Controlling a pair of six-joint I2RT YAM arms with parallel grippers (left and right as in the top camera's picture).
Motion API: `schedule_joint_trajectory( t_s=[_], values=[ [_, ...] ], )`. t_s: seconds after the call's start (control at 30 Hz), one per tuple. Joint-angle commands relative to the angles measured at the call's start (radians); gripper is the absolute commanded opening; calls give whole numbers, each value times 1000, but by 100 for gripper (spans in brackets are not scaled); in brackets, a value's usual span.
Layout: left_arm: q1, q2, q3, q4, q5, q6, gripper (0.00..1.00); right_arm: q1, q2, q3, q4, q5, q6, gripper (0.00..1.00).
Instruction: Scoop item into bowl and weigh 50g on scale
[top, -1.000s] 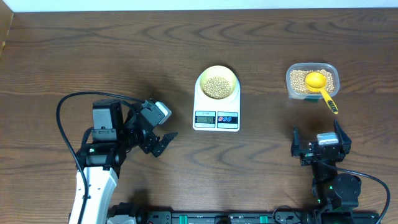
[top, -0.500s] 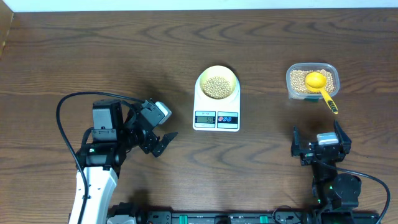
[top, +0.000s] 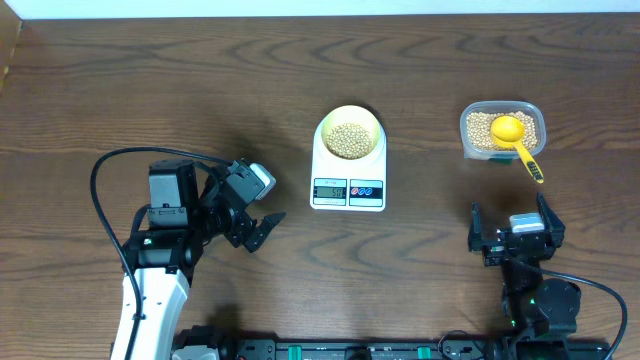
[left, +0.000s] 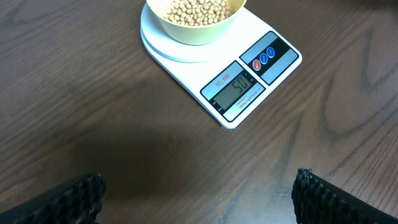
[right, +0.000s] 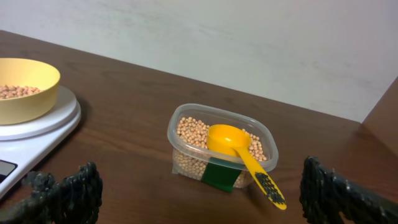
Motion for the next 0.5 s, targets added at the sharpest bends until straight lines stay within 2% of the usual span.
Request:
schedule_joint_trajectory(
  t_s=[0.0, 0.23, 0.47],
  values=[
    [-2, 0, 4, 1, -5, 10, 98, -6, -7, -2, -5, 14, -13, 99],
    [-2, -12, 4, -7, -5, 9, 98, -6, -7, -2, -5, 14, -13, 99],
    [0, -135, 1, 14, -10, -14, 97, -6, -7, -2, -5, 14, -12, 99]
  ],
)
